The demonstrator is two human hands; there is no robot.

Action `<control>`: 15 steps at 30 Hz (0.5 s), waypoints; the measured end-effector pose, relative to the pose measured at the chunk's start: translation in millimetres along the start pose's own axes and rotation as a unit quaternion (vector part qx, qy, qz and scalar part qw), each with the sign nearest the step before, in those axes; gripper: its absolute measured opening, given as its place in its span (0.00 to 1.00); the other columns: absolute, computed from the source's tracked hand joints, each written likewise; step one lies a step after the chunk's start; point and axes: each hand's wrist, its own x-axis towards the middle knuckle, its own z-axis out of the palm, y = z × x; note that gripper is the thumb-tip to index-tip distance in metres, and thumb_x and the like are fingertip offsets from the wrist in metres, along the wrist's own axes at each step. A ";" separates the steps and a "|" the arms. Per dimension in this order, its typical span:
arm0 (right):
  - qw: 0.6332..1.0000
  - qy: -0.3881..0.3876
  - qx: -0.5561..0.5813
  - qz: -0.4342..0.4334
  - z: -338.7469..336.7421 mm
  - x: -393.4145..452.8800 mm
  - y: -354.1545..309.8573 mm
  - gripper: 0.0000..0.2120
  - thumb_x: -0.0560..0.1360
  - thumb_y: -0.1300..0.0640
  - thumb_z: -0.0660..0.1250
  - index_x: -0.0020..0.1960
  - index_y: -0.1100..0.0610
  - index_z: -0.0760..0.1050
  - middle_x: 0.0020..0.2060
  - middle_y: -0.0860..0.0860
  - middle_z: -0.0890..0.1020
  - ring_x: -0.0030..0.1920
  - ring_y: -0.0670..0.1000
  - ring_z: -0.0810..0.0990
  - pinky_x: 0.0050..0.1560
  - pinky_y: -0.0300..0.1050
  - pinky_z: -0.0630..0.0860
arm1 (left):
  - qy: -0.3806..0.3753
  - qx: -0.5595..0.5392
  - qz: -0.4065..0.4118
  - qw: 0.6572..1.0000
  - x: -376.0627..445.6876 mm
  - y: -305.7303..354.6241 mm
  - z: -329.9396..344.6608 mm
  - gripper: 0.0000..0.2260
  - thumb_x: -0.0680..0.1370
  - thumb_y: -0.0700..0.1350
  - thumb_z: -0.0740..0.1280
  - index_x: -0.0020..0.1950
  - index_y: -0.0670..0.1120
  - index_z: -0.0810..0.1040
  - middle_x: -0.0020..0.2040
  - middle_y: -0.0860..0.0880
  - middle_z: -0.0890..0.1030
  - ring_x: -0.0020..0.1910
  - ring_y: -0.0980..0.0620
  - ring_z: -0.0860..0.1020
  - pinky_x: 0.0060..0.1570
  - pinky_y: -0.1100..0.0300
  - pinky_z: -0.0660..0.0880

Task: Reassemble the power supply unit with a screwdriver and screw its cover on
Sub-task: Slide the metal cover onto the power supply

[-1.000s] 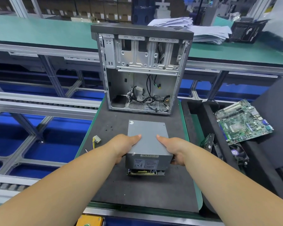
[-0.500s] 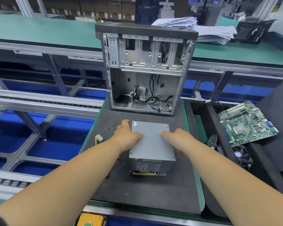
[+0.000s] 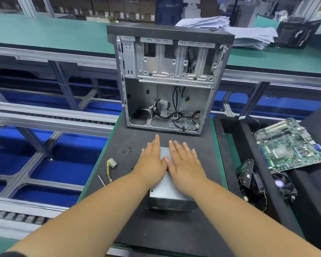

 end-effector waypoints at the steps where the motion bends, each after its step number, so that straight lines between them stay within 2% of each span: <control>1: 1.000 -0.006 0.002 -0.002 -1.6 1.6 1.2 0.28 0.83 0.41 0.40 0.80 0.48 0.38 0.80 0.46 0.43 0.79 0.50 0.38 0.77 0.52 0.35 | -0.010 -0.023 -0.004 1.000 2.1 -0.4 -1.8 0.34 0.82 0.47 0.57 0.79 0.51 0.36 0.81 0.46 0.46 0.79 0.50 0.43 0.77 0.52 0.43; 4: 1.000 -0.004 0.017 0.010 -9.2 7.5 3.8 0.30 0.82 0.39 0.42 0.81 0.49 0.46 0.80 0.48 0.52 0.79 0.52 0.45 0.77 0.55 0.38 | -0.039 -0.190 -0.033 0.980 5.1 -2.7 -7.8 0.35 0.83 0.46 0.58 0.79 0.55 0.35 0.80 0.49 0.49 0.79 0.51 0.51 0.73 0.58 0.52; 6: 0.998 0.026 0.033 0.037 -16.6 10.5 5.2 0.29 0.83 0.40 0.46 0.79 0.51 0.55 0.77 0.51 0.61 0.77 0.55 0.54 0.77 0.56 0.45 | -0.007 -0.308 -0.072 0.949 3.7 -8.6 -11.9 0.32 0.84 0.46 0.57 0.79 0.56 0.38 0.80 0.49 0.54 0.77 0.52 0.56 0.73 0.58 0.54; 8: 0.994 0.051 0.061 0.077 -24.4 12.4 7.5 0.29 0.81 0.39 0.52 0.77 0.52 0.60 0.74 0.53 0.65 0.73 0.58 0.60 0.74 0.57 0.56 | 0.022 -0.292 -0.110 0.950 2.0 -25.2 -15.2 0.26 0.84 0.49 0.55 0.80 0.54 0.49 0.79 0.48 0.58 0.76 0.51 0.59 0.75 0.53 0.56; 10: 0.984 0.034 0.098 0.145 -30.9 13.3 6.1 0.36 0.76 0.31 0.55 0.76 0.52 0.59 0.74 0.54 0.63 0.72 0.59 0.59 0.69 0.57 0.64 | -0.004 -0.216 -0.140 0.966 0.7 -46.4 -16.8 0.20 0.84 0.51 0.54 0.77 0.52 0.63 0.75 0.48 0.66 0.73 0.49 0.64 0.72 0.55 0.60; 12: 0.965 -0.030 0.131 0.223 -35.6 15.2 -1.8 0.48 0.68 0.23 0.57 0.78 0.49 0.53 0.75 0.54 0.57 0.74 0.60 0.56 0.68 0.59 0.64 | -0.053 -0.176 -0.140 0.973 -3.2 -60.5 -15.4 0.16 0.84 0.49 0.55 0.71 0.51 0.71 0.68 0.48 0.75 0.67 0.48 0.71 0.65 0.57 0.66; 15: 0.946 -0.113 0.132 0.274 -35.0 21.4 -24.0 0.57 0.59 0.18 0.59 0.79 0.44 0.47 0.75 0.52 0.52 0.75 0.62 0.52 0.67 0.60 0.63 | -0.067 -0.178 -0.110 0.976 -10.1 -67.6 -11.6 0.13 0.83 0.48 0.57 0.66 0.52 0.74 0.54 0.50 0.82 0.51 0.48 0.79 0.55 0.56 0.73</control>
